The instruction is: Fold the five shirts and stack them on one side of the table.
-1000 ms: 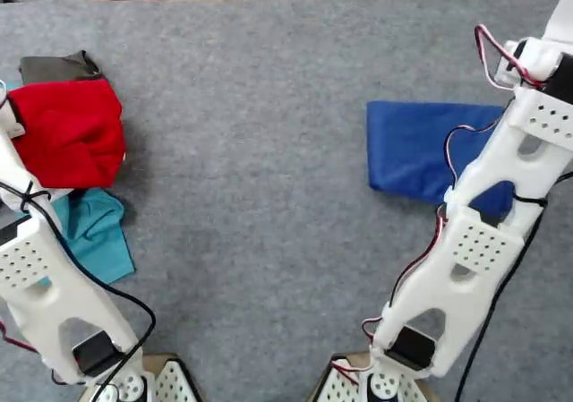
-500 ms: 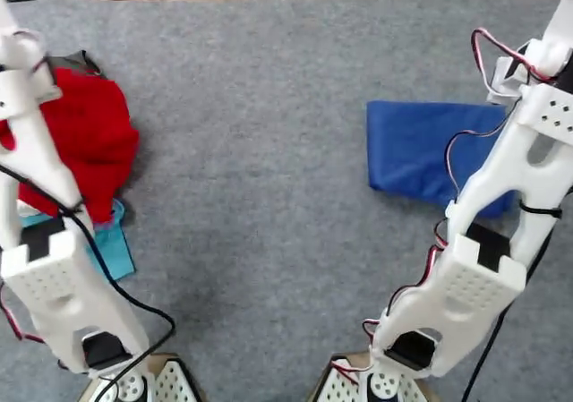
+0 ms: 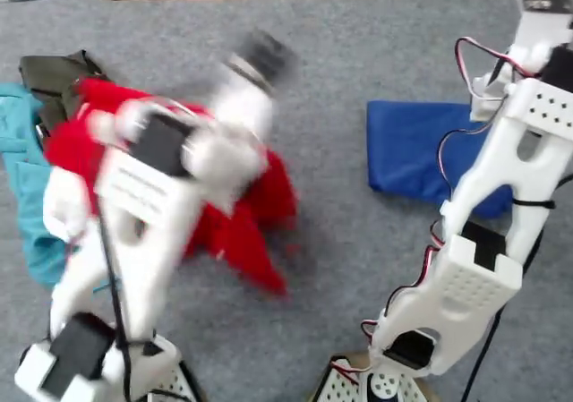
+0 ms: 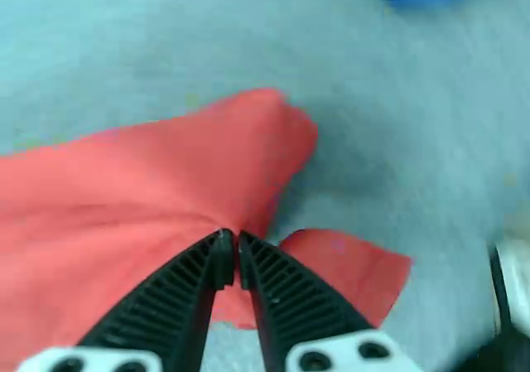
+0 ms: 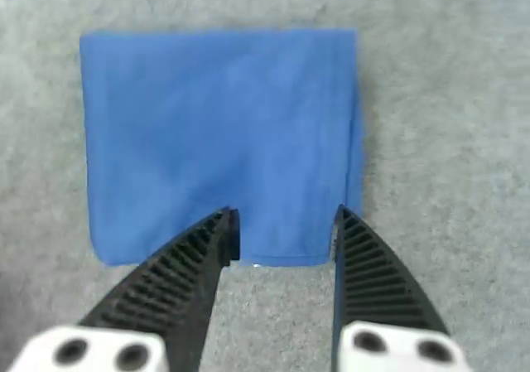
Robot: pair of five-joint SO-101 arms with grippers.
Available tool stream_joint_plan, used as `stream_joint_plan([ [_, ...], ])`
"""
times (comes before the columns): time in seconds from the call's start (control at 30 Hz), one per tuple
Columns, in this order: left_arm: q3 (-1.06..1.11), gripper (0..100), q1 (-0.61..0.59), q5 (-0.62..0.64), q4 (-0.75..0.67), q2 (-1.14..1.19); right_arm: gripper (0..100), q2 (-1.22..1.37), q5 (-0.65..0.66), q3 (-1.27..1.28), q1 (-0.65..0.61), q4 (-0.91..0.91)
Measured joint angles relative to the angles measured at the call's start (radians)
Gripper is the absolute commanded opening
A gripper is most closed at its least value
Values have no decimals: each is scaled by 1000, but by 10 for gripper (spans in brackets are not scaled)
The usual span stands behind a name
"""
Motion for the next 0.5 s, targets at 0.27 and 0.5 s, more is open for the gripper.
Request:
stream_joint_plan([
  [0.27,249,251,-5,11,0,-124,263,0,80,61,-169,-2],
  [0.5,232,245,-400,32,0,-267,295,0,173,89,-423,-3],
])
